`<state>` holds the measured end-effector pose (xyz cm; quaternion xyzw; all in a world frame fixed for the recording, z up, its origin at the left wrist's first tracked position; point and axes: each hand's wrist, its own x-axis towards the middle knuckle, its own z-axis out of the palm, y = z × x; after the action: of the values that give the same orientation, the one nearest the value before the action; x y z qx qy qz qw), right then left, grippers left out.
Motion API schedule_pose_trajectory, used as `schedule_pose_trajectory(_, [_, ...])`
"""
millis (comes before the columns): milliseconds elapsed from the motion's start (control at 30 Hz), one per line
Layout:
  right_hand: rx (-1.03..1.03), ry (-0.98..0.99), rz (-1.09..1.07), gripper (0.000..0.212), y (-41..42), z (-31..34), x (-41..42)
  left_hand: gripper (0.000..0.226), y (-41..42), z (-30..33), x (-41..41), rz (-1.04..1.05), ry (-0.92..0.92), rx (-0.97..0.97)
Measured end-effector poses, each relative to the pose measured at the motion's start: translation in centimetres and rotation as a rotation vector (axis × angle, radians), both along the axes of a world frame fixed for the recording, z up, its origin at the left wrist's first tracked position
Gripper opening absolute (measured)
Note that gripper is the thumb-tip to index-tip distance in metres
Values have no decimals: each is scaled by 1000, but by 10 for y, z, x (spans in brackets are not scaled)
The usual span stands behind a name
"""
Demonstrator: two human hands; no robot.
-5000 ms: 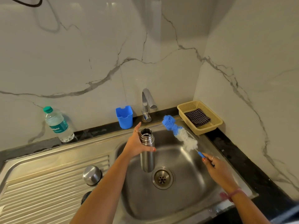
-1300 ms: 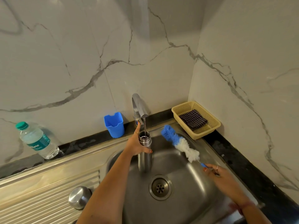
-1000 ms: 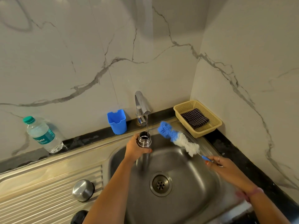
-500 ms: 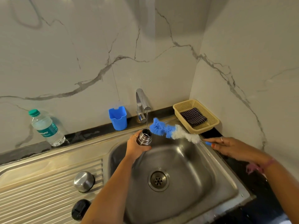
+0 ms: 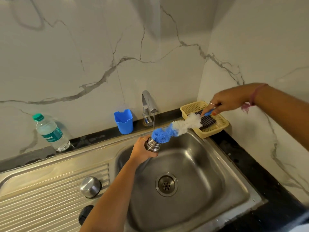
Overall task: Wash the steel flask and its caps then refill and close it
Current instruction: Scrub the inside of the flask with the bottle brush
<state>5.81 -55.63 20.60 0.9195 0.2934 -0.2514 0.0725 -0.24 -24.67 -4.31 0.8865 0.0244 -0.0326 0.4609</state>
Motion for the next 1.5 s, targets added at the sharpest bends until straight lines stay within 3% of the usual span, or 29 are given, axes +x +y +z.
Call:
schedule_pose_trajectory(100, [-172,-148,130,39,24,21,4,76,1,1,3,-29,2,6])
schedule_pose_trajectory(200, [-320,-275,258,41,44,31,2,87,2,1,5,-58,7,26])
schedule_pose_trajectory(333, [-416,-357,359,41,56,25,5,95,4,-5,5,-40,11,34])
schedule_pose_trajectory(433, [-528,-529,480,36,58,19,3,93,8,-7,5,-16,32,25])
schedule_pose_trajectory(600, [-330,-768,860,78,39,-4,21,85,19,-5,8,-18,91,25])
schedule_pose_trajectory(667, [-355,-703,850,72,39,-9,26,88,23,-4,9,-33,101,56])
schedule_pose_trajectory(733, [-438,-638,736,52,43,-12,24,90,24,-3,8,-33,98,72])
schedule_pose_trajectory(967, [-194,-159,304,39,57,1,38,90,16,3,11,-71,39,138])
schedule_pose_trajectory(1033, [-245,-207,366,38,59,4,42,90,15,4,12,-82,32,149])
schedule_pose_trajectory(1133, [-459,-469,574,37,59,4,40,94,17,6,14,-100,42,159])
schedule_pose_trajectory(1200, [-474,-654,726,32,54,0,38,89,18,8,14,-117,61,167])
schedule_pose_trajectory(1300, [-345,-780,952,46,47,-4,43,84,19,9,16,-124,81,170])
schedule_pose_trajectory(1400, [-376,-595,695,38,55,-6,40,92,13,10,15,-130,74,186])
schedule_pose_trajectory(1500, [-242,-220,342,36,65,-1,43,94,6,11,15,-118,42,199])
